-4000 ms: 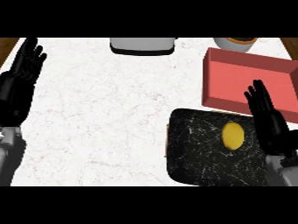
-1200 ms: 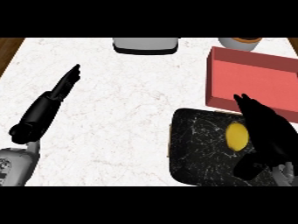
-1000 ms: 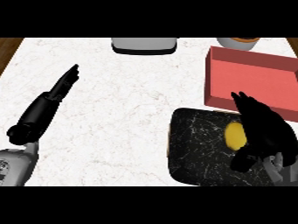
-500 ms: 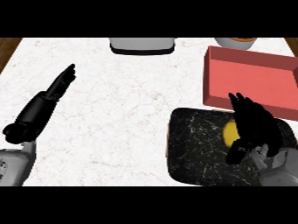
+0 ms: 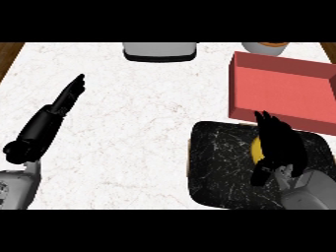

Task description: Pick the lemon from the tray and place it in the cardboard box

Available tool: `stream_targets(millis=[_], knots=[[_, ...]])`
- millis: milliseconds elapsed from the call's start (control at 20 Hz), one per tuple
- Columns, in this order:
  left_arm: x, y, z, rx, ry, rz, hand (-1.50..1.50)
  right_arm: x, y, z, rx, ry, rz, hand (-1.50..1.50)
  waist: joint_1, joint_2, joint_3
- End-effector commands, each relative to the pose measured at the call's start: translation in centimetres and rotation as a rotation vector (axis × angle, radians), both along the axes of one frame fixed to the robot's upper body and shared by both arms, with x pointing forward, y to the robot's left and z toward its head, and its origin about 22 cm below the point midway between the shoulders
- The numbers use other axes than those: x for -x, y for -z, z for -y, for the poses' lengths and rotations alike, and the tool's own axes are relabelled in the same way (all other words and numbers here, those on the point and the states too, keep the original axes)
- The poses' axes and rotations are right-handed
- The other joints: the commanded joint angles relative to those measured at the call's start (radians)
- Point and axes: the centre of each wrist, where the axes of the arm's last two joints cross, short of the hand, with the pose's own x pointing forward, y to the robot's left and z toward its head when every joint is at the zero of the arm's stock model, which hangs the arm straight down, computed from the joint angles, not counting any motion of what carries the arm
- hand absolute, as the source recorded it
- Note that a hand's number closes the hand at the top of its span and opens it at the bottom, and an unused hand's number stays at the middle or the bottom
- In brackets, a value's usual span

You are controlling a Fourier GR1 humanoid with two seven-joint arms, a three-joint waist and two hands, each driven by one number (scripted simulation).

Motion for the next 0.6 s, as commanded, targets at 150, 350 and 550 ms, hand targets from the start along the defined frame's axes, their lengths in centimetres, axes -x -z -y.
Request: stream_targets(millis=[150, 350, 550], knots=[[-0.9, -0.5, -0.2, -0.001, -0.009, 0.002, 0.00, 0.5, 2.5, 0.2, 0.090, 0.079, -0.071, -1.50, -0.001, 0.000, 0.000], [-1.1, 0.5, -0.5, -0.005, -0.008, -0.013, 0.00, 0.8, 2.4, 1.5, 0.086, 0.112, -0.045, -1.50, -0.005, 0.000, 0.000], [0.8, -0.3, 0.1, 0.015, -0.012, -0.011, 0.00, 1.0, 2.8, 0.2, 0.060, 0.107, -0.077, -1.50, 0.000, -0.001, 0.000]])
